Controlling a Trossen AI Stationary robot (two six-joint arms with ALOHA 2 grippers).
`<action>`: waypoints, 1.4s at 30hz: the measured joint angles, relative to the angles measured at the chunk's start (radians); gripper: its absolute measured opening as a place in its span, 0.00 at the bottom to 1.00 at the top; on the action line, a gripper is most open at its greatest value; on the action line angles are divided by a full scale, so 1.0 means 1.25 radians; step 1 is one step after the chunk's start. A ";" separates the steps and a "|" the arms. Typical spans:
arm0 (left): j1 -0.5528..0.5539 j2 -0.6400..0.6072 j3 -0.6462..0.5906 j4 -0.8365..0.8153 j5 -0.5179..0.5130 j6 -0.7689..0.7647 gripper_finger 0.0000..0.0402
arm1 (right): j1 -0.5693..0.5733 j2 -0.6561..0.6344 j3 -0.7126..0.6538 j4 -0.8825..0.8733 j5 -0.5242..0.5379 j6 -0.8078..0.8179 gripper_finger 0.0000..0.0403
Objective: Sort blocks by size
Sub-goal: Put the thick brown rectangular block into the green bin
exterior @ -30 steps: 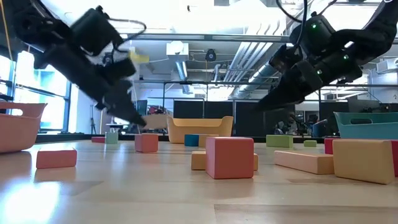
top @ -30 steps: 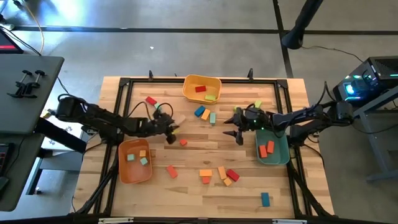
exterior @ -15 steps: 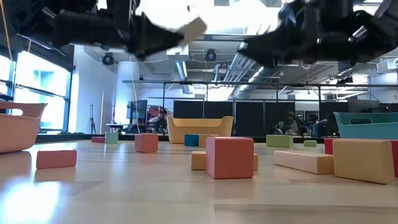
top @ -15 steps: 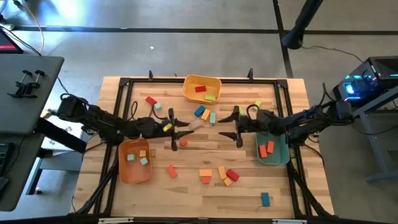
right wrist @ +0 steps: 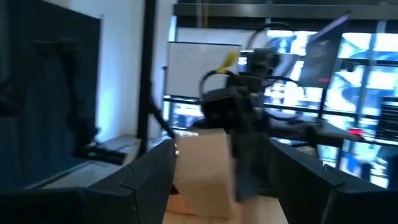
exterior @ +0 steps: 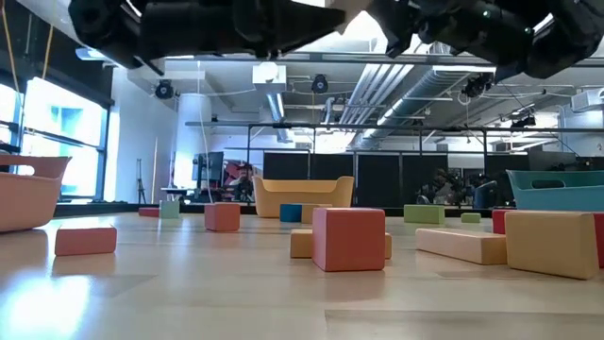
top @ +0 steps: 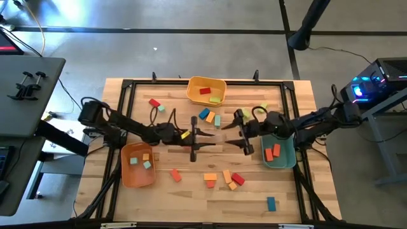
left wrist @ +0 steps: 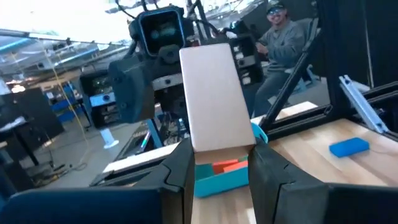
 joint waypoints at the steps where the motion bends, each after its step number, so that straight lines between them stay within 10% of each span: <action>1: 0.002 0.006 0.004 -0.002 -0.002 0.000 0.20 | 0.006 0.000 0.000 -0.009 -0.007 0.000 0.60; 29: 0.010 0.013 0.011 -0.031 -0.057 -0.078 0.35 | 0.033 -0.008 0.061 -0.186 0.105 -0.084 0.33; 35: 0.013 0.013 0.012 -0.150 -0.128 -0.136 0.43 | 0.063 -0.158 0.062 -0.386 0.288 -0.088 0.33; 42: 0.035 0.013 0.012 -0.185 -0.144 -0.148 0.44 | 0.161 -0.392 0.103 -0.945 0.605 0.127 0.33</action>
